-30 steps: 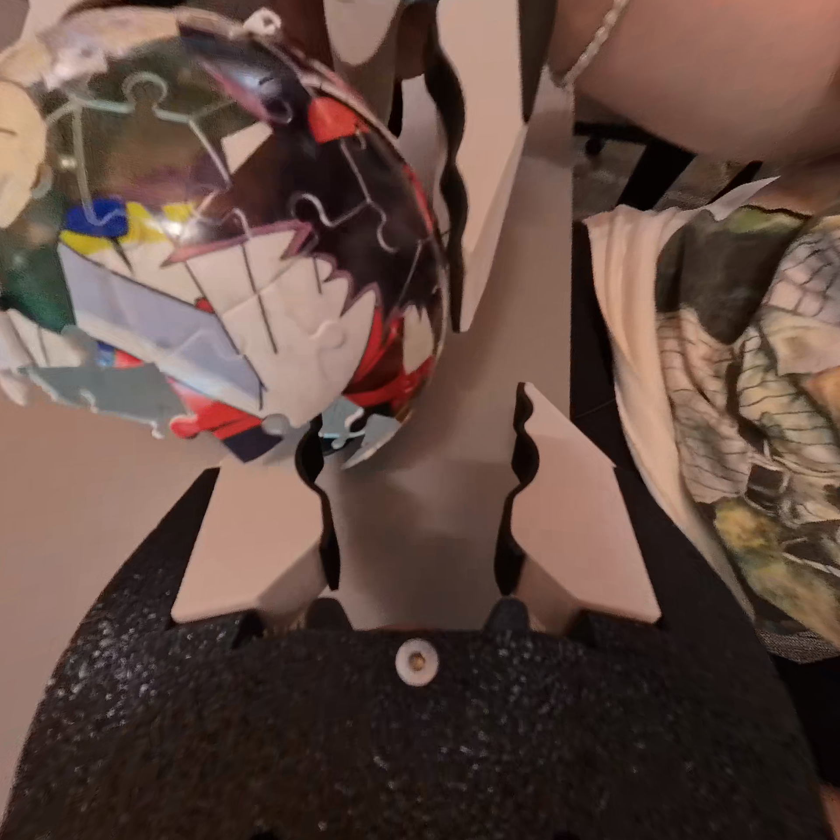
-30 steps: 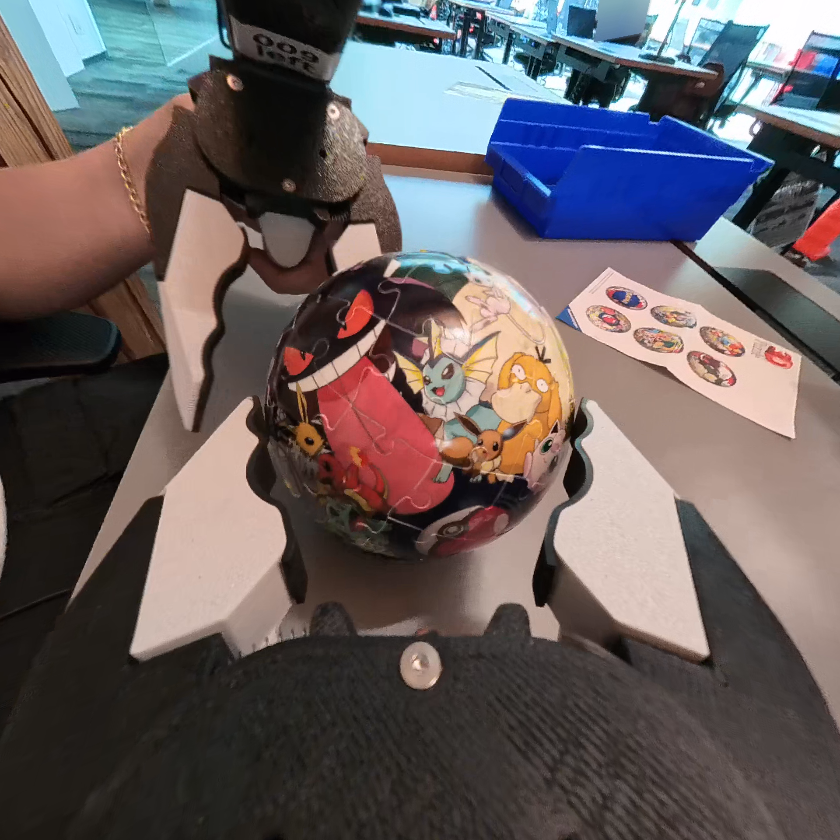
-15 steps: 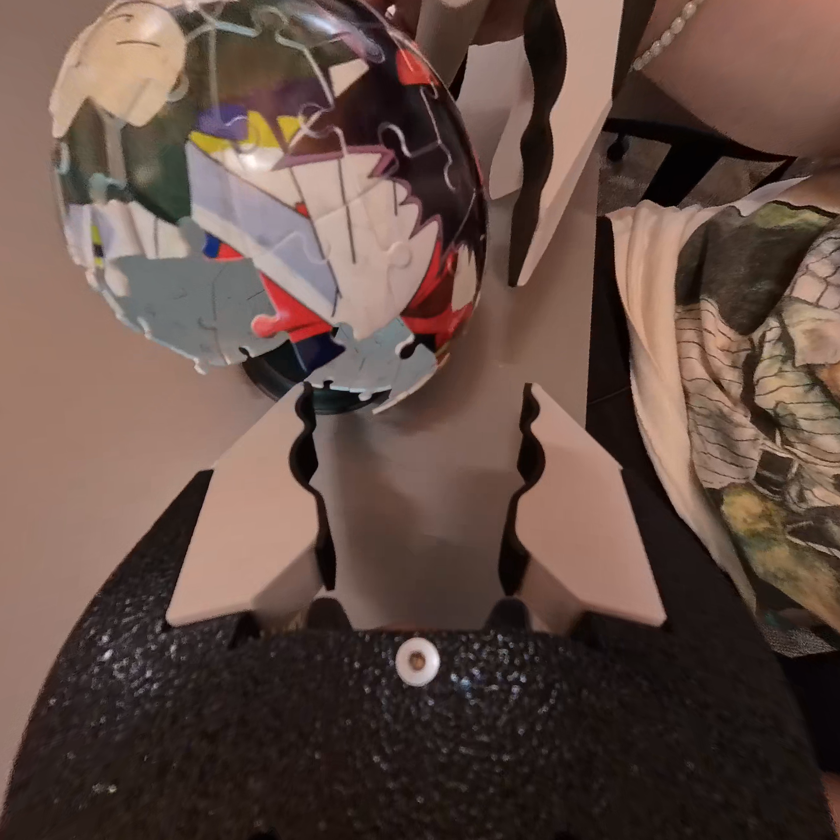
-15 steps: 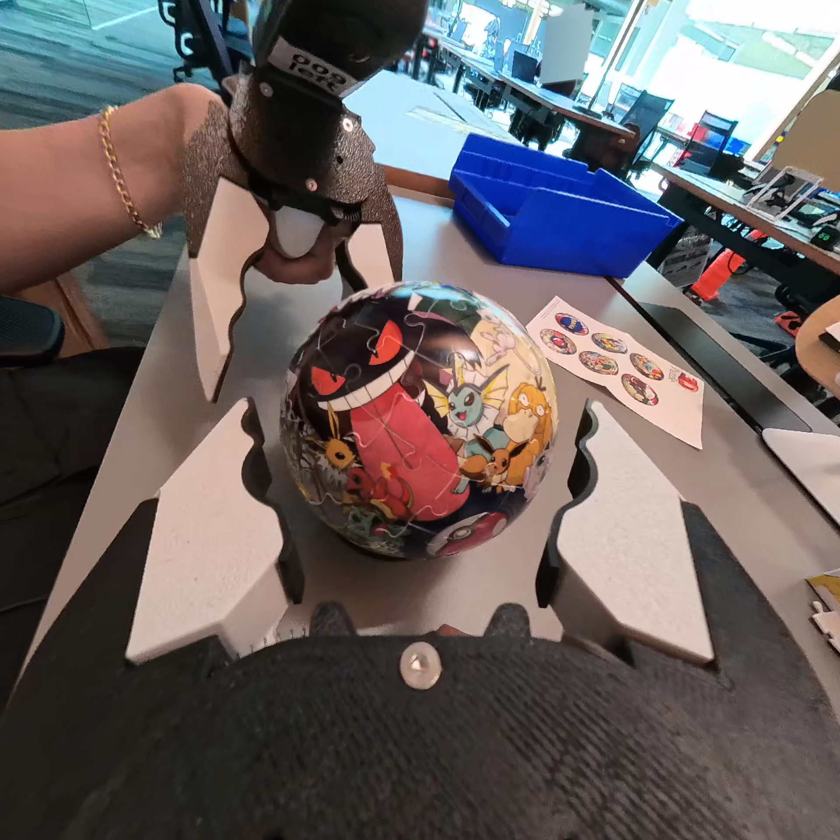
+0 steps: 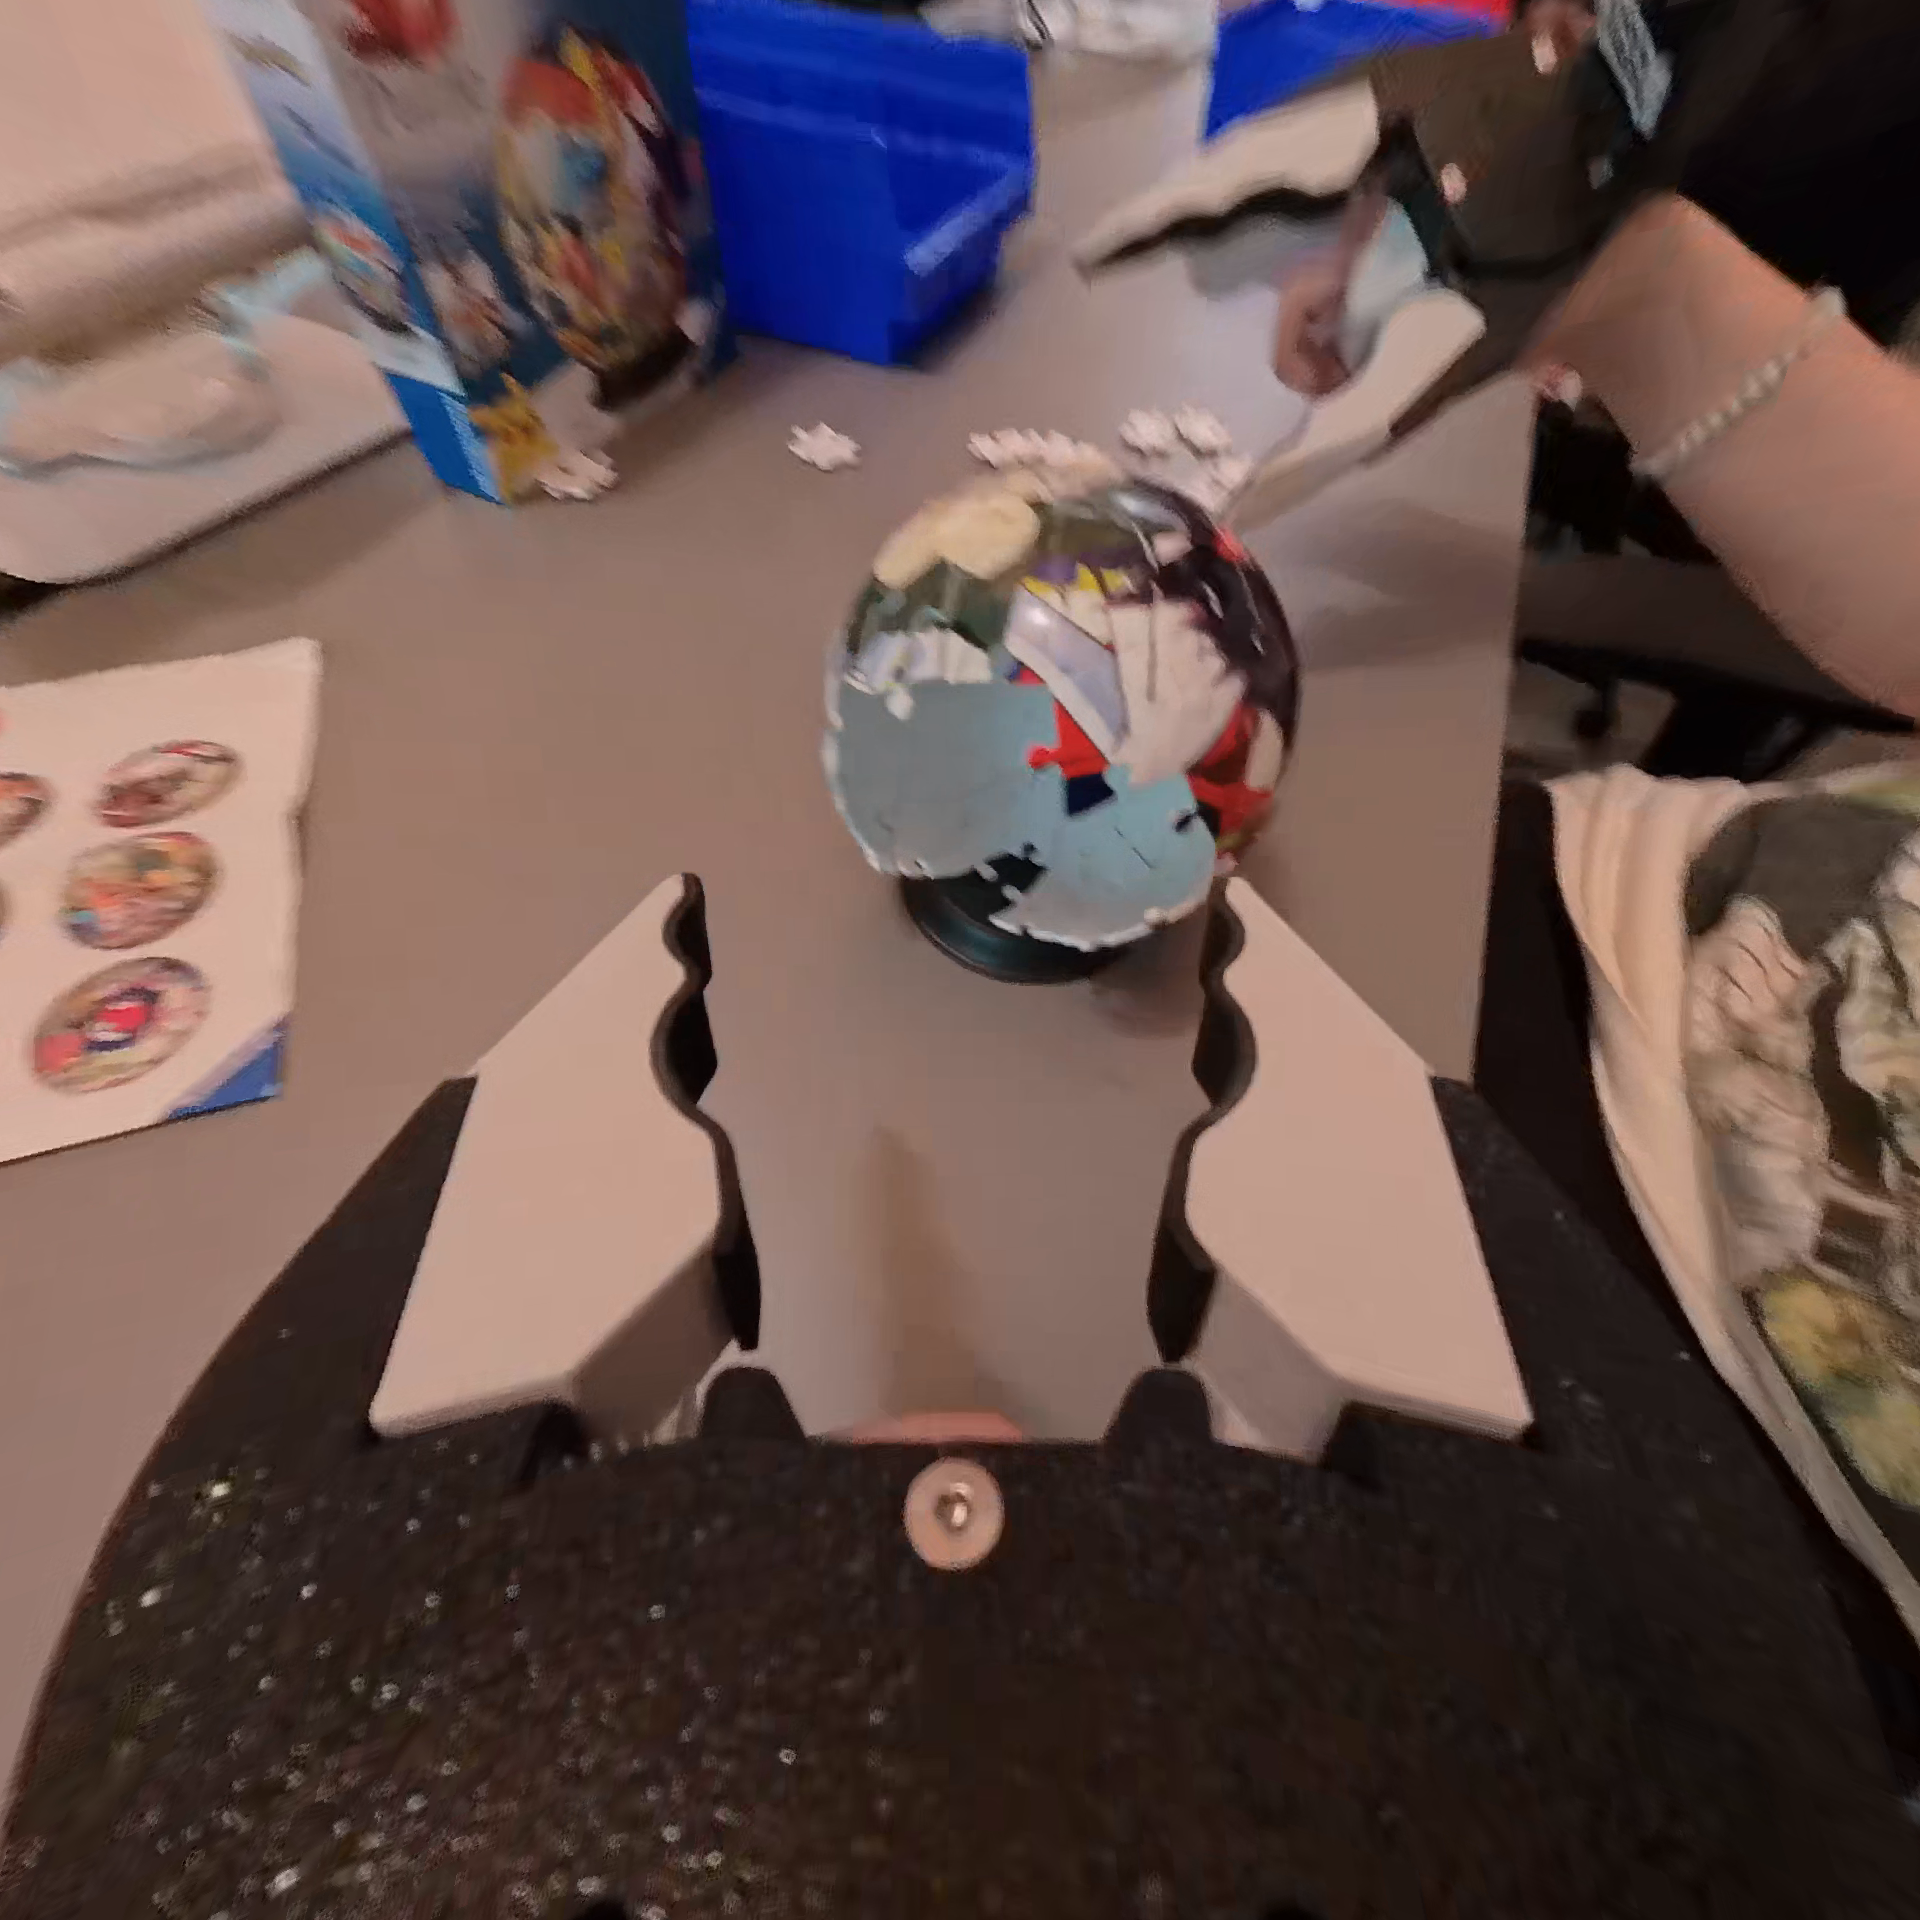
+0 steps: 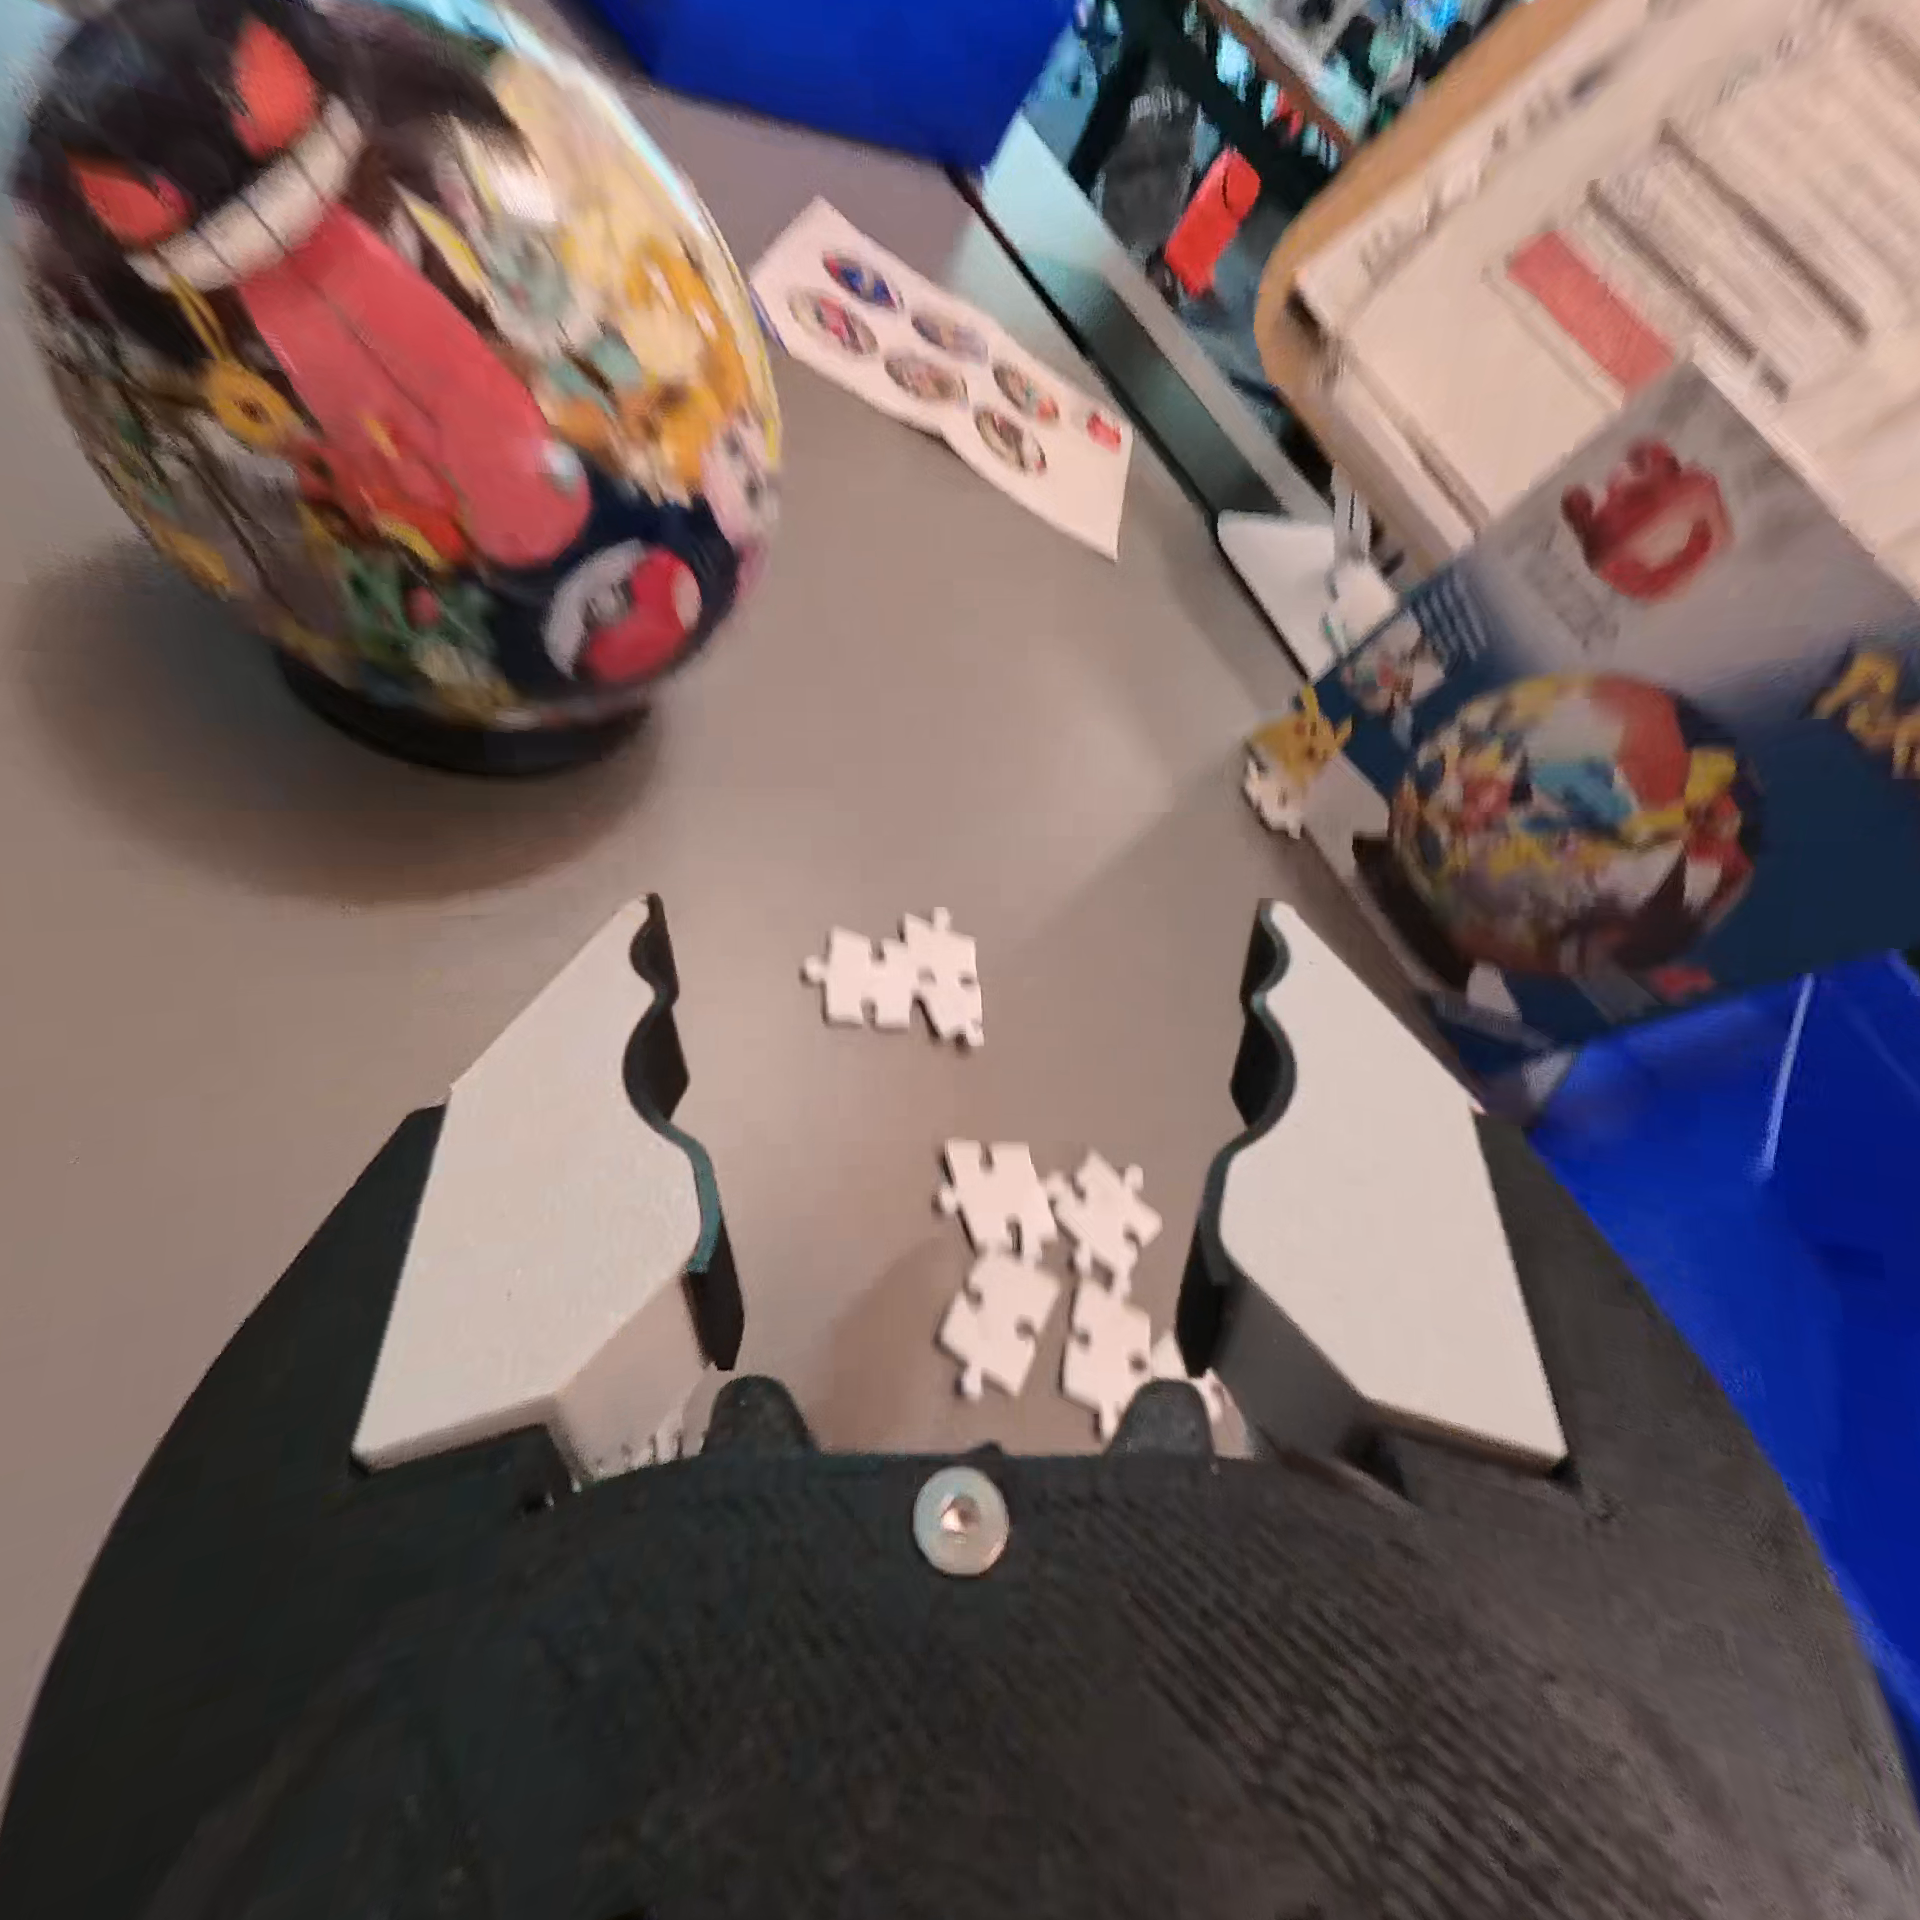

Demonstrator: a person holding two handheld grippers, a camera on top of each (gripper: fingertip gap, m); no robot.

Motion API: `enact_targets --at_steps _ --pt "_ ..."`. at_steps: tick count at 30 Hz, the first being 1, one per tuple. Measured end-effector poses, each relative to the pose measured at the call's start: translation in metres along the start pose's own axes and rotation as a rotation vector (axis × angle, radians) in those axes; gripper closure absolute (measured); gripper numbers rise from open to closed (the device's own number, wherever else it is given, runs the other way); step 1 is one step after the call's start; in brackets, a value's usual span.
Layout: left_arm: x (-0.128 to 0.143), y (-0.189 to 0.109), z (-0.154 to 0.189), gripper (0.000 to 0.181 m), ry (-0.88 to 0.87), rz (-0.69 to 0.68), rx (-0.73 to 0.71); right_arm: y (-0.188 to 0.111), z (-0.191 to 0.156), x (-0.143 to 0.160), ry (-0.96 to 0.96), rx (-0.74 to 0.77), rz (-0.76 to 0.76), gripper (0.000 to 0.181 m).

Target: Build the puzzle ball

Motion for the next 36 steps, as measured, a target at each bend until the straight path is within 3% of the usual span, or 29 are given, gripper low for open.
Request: enact_targets --at_steps 2,6,11,15,18,26,31,36 --pt "-0.010 -0.008 -0.015 0.090 -0.013 0.057 -0.111 -0.004 0.014 0.020 0.035 0.048 -0.057 0.085" --pt "-0.032 -0.019 -0.033 0.104 -0.012 0.162 -0.270 0.002 0.006 0.038 0.095 -0.067 -0.072 0.117" --pt "-0.056 -0.024 -0.041 0.125 -0.032 0.287 -0.356 0.018 0.012 0.046 0.102 -0.097 -0.150 0.148" --pt "-0.054 -0.022 -0.041 0.141 0.002 0.278 -0.380 0.029 0.019 0.041 0.132 -0.097 -0.161 0.150" --pt "-0.045 -0.018 -0.045 0.153 0.013 0.211 -0.395 0.035 0.030 0.051 0.130 -0.087 -0.264 0.147" --pt "-0.036 -0.011 -0.050 0.144 0.017 0.125 -0.371 0.059 0.031 0.061 0.066 -0.231 -0.372 0.137" --pt "-0.028 -0.011 -0.060 0.143 0.052 0.032 -0.395 0.070 0.029 0.059 0.042 -0.283 -0.428 0.156" --pt "-0.034 -0.013 -0.065 0.143 0.044 0.052 -0.371 0.070 0.029 0.060 0.037 -0.288 -0.483 0.181"
Point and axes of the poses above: each gripper's, where its closed fingertips meet, y out along the fingers, x out of its underside, z = x × y across the jaws, the point moved 3 cm from there along -y, back along the fingers, and after that the axes turned 14 degrees about y, right-handed, at the moved point
